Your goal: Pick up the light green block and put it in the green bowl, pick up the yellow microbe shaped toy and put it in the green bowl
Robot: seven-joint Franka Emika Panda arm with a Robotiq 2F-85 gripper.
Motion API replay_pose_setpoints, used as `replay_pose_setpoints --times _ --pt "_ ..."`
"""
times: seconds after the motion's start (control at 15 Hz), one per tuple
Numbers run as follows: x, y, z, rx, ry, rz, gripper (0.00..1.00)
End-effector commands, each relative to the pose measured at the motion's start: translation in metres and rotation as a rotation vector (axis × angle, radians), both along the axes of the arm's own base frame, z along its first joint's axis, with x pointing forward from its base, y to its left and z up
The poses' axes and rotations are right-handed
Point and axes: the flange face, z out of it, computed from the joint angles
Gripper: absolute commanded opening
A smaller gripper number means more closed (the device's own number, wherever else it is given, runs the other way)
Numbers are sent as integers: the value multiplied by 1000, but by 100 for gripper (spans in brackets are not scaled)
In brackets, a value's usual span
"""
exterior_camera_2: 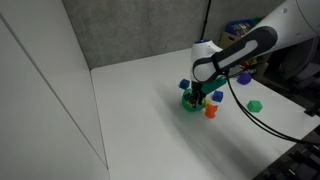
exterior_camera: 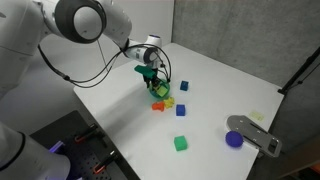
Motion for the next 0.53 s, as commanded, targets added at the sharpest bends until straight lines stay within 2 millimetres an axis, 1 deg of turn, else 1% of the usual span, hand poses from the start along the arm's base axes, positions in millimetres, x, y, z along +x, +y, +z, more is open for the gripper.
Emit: replay_pose_setpoints --times 0.0,0.2,0.47 --pt "5 -1 28 29 -41 13 78" --pt "9 -1 52 48 -88 13 100" --pt "6 -6 91 67 -130 -12 100"
